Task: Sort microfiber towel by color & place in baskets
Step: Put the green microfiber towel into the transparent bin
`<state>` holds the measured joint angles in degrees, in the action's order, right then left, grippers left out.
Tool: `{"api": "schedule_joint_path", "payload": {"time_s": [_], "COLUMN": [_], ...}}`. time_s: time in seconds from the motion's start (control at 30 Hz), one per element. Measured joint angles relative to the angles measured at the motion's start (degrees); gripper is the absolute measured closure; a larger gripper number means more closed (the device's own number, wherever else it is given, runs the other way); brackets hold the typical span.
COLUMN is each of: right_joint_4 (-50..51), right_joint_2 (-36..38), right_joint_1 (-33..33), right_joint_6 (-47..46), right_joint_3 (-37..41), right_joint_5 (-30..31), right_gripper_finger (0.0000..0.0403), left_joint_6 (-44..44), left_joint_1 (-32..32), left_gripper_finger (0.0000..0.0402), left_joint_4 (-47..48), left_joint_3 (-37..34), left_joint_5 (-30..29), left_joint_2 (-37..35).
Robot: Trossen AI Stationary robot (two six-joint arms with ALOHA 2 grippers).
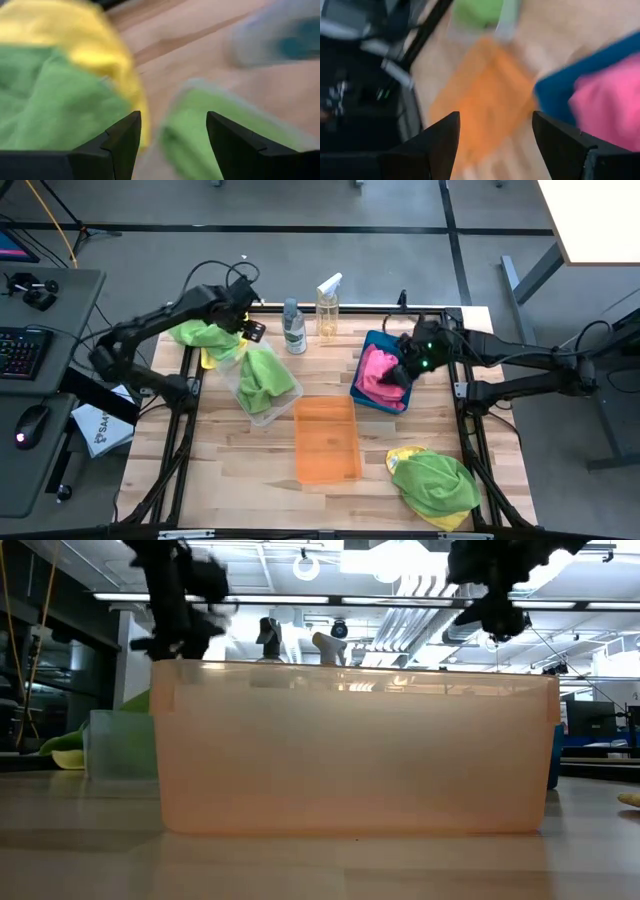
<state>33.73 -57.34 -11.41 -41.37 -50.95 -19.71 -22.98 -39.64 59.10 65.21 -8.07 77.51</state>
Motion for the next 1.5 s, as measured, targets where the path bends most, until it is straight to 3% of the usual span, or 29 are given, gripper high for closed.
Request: {"api": "schedule_joint_path", "payload": {"time_s": [0.13, 0.3, 0.5, 0.67, 0.9, 1.17, 1.5], "right_joint_4": [4.1, 12.1, 20.6, 20.6, 17.7, 9.7, 13.2], "right_joint_2": [0.0, 0.0, -0.6, -3.5, -11.9, -21.0, -23.3], "right_joint_1": [8.9, 22.2, 35.8, 43.5, 50.5, 53.7, 53.9], "right_joint_6": [-4.7, -13.8, -26.4, -33.0, -34.8, -36.3, -44.2], "right_joint_3": [0.0, 0.0, 0.0, 0.0, 0.0, 0.0, -2.1], "right_joint_5": [-1.3, 2.5, 5.7, 5.8, 4.1, -0.3, -0.3], "right_gripper_finger": [0.0157, 0.0157, 0.0157, 0.0157, 0.0157, 0.0157, 0.0157], "left_joint_6": [-1.9, -3.2, -2.9, -3.0, -7.9, -9.9, -7.7], "left_joint_1": [9.4, 20.3, 28.6, 31.6, 34.3, 43.0, 54.8], "left_gripper_finger": [0.0188, 0.0188, 0.0188, 0.0188, 0.0188, 0.0188, 0.0188], "left_joint_4": [-4.8, -13.9, -28.1, -37.2, -43.0, -42.5, -42.3], "left_joint_3": [0.0, 0.0, 0.0, 0.0, 0.0, 0.0, 0.0], "left_joint_5": [0.8, 1.0, 2.7, 4.4, 6.5, 6.6, 7.9], "left_joint_2": [-7.3, -13.9, -15.6, -14.5, -14.0, -14.0, -18.8]}}
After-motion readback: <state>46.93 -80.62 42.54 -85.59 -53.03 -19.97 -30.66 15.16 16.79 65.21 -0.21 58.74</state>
